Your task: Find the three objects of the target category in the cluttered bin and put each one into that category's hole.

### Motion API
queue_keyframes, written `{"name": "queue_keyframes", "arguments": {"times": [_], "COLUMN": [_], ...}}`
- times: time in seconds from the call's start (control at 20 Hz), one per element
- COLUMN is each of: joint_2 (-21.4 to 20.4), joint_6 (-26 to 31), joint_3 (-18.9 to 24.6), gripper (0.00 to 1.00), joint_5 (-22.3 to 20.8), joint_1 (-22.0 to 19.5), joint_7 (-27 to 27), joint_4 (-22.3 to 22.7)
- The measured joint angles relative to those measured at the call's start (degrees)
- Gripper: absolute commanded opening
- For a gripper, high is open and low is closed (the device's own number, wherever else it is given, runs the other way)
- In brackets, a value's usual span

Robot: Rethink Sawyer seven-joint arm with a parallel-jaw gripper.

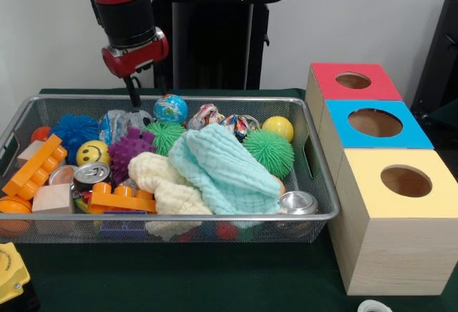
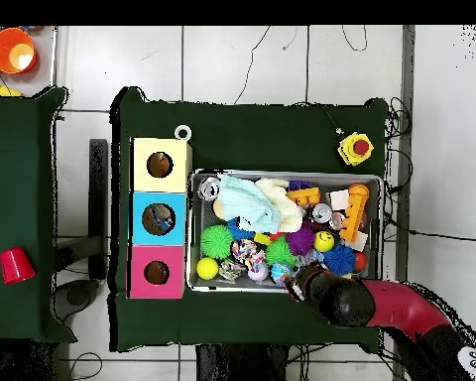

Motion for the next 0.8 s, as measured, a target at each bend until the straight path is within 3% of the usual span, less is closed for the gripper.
{"name": "queue_keyframes", "arguments": {"times": [0.8], "joint_2": [2.55], "joint_6": [0.01], "joint_3": [0.0], "gripper": [1.0], "joint_5": [-4.98], "joint_1": [-0.15], "joint_7": [0.0], "joint_4": [-4.14]}}
